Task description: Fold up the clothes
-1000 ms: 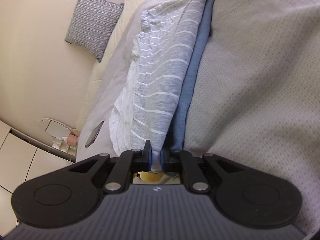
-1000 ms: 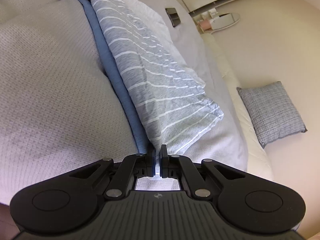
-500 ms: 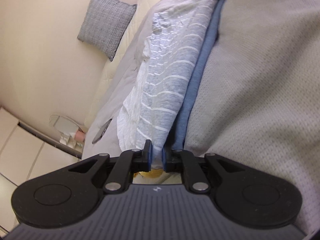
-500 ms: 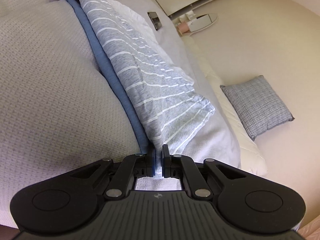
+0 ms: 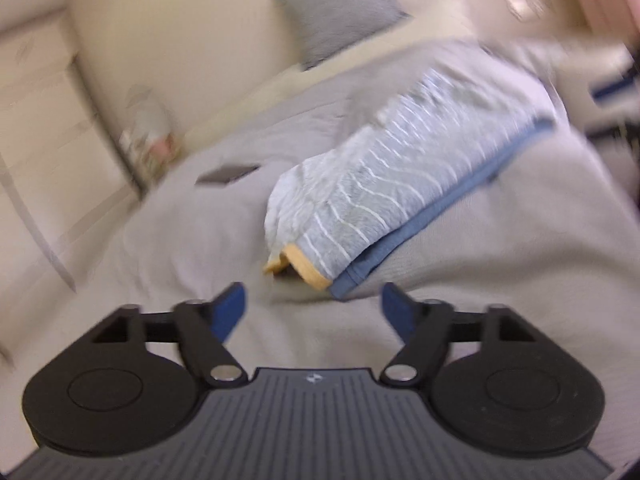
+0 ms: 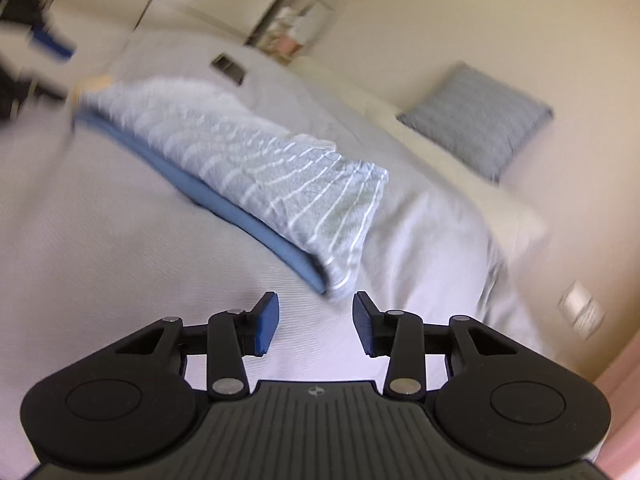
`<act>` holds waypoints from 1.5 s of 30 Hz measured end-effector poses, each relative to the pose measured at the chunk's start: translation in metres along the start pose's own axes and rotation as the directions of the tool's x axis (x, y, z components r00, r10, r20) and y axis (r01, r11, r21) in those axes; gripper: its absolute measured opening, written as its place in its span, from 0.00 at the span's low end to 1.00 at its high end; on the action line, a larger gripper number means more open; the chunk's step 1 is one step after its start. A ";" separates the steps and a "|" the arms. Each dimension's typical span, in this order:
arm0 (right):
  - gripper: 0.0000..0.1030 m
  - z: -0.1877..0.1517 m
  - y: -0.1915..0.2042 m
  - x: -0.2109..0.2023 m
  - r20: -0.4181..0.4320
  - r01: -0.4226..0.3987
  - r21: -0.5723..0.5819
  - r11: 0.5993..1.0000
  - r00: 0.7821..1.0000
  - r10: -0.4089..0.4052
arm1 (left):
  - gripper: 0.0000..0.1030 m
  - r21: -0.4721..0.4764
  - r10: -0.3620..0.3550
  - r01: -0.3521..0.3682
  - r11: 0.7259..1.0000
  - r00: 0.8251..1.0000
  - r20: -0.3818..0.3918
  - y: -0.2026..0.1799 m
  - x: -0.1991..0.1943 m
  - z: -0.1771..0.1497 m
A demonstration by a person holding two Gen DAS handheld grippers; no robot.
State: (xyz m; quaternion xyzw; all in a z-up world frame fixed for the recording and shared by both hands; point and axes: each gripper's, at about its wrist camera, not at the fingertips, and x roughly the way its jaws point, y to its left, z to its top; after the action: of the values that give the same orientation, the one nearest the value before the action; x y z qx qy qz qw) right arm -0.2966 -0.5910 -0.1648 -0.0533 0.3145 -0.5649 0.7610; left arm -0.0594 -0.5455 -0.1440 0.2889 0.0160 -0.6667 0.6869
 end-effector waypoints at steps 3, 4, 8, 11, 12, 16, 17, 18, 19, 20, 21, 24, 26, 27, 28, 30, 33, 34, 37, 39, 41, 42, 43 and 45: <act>0.62 0.012 -0.003 -0.024 0.015 -0.033 0.109 0.993 0.999 0.031 | 0.99 -0.166 0.028 -0.027 0.986 1.000 0.001 0.004 -0.024 0.005; 0.72 0.015 -0.005 -0.034 0.023 -0.036 0.146 0.989 0.999 0.033 | 0.99 -0.211 0.031 -0.031 0.977 1.000 -0.004 0.005 -0.031 0.006; 0.96 0.022 -0.013 -0.069 0.039 -0.052 0.288 0.956 0.998 0.042 | 0.99 -0.345 -0.003 -0.016 0.938 0.999 -0.053 0.006 -0.054 0.009; 0.97 0.023 -0.019 -0.087 0.040 -0.070 0.359 0.931 0.997 0.059 | 0.99 -0.394 -0.038 -0.001 0.919 0.995 -0.092 0.004 -0.068 0.009; 0.97 0.023 -0.021 -0.092 0.039 -0.076 0.376 0.923 0.997 0.066 | 0.99 -0.401 -0.041 -0.006 0.916 0.993 -0.108 0.003 -0.072 0.010; 0.97 0.017 -0.029 -0.100 0.010 -0.101 0.428 0.898 0.994 0.108 | 0.99 -0.408 -0.022 -0.029 0.913 0.993 -0.120 -0.007 -0.091 0.019; 0.97 0.015 -0.031 -0.101 0.000 -0.106 0.440 0.891 0.993 0.119 | 0.99 -0.409 -0.017 -0.034 0.912 0.992 -0.122 -0.009 -0.096 0.021; 0.97 0.013 -0.033 -0.103 -0.009 -0.110 0.454 0.884 0.992 0.128 | 0.99 -0.410 -0.012 -0.040 0.911 0.992 -0.124 -0.011 -0.101 0.023; 0.97 0.010 -0.036 -0.105 -0.017 -0.114 0.471 0.875 0.990 0.138 | 0.99 -0.410 0.001 -0.058 0.910 0.990 -0.138 -0.014 -0.104 0.026; 0.97 0.008 -0.038 -0.107 -0.024 -0.118 0.488 0.865 0.989 0.148 | 0.99 -0.409 0.002 -0.066 0.910 0.988 -0.155 -0.017 -0.107 0.029; 0.97 0.006 -0.040 -0.109 -0.028 -0.121 0.502 0.856 0.987 0.156 | 0.99 -0.413 -0.005 -0.062 0.909 0.987 -0.161 -0.019 -0.109 0.032; 0.97 0.004 -0.046 -0.114 -0.040 -0.123 0.524 0.843 0.985 0.169 | 0.99 -0.426 -0.022 -0.055 0.903 0.985 -0.173 -0.025 -0.116 0.039; 0.97 0.004 -0.049 -0.117 -0.044 -0.126 0.531 0.838 0.983 0.176 | 0.99 -0.431 -0.026 -0.053 0.901 0.984 -0.176 -0.028 -0.120 0.043; 0.97 0.004 -0.051 -0.119 -0.043 -0.127 0.531 0.837 0.983 0.177 | 0.99 -0.431 -0.025 -0.055 0.901 0.984 -0.178 -0.029 -0.121 0.045; 0.98 0.004 -0.052 -0.121 -0.043 -0.129 0.532 0.837 0.983 0.178 | 0.99 -0.429 -0.025 -0.055 0.902 0.984 -0.178 -0.031 -0.123 0.046; 0.98 0.004 -0.055 -0.125 -0.045 -0.126 0.537 0.834 0.983 0.178 | 0.99 -0.428 -0.028 -0.050 0.902 0.984 -0.174 -0.034 -0.126 0.049; 0.98 0.002 -0.060 -0.129 -0.048 -0.121 0.554 0.824 0.983 0.177 | 0.99 -0.437 -0.034 -0.040 0.899 0.986 -0.161 -0.036 -0.131 0.053; 0.98 0.002 -0.062 -0.131 -0.050 -0.118 0.559 0.820 0.983 0.176 | 0.99 -0.438 -0.034 -0.040 0.898 0.987 -0.159 -0.037 -0.132 0.055; 0.98 0.001 -0.065 -0.135 -0.056 -0.112 0.563 0.819 0.983 0.173 | 0.99 -0.435 -0.031 -0.040 0.900 0.987 -0.155 -0.040 -0.135 0.058; 0.98 0.001 -0.067 -0.137 -0.058 -0.108 0.563 0.819 0.984 0.170 | 0.99 -0.427 -0.024 -0.045 0.903 0.988 -0.155 -0.042 -0.136 0.059; 0.98 0.002 -0.068 -0.140 -0.059 -0.105 0.561 0.821 0.984 0.166 | 0.99 -0.423 -0.021 -0.046 0.905 0.988 -0.153 -0.044 -0.137 0.060; 0.98 0.003 -0.068 -0.141 -0.059 -0.103 0.560 0.822 0.985 0.164 | 0.99 -0.421 -0.020 -0.046 0.906 0.988 -0.153 -0.044 -0.137 0.061; 0.98 0.003 -0.069 -0.142 -0.060 -0.102 0.558 0.823 0.985 0.163 | 0.99 -0.419 -0.020 -0.047 0.907 0.988 -0.153 -0.045 -0.137 0.061; 0.98 0.004 -0.069 -0.145 -0.058 -0.104 0.559 0.823 0.985 0.163 | 0.99 -0.413 -0.019 -0.047 0.909 0.988 -0.154 -0.046 -0.138 0.061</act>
State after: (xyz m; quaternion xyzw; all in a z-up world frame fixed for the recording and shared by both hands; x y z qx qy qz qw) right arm -0.3753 -0.4876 -0.0710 0.2204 0.1793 -0.5790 0.7642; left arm -0.1392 -0.4435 -0.0544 0.1870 0.2084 -0.6188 0.7340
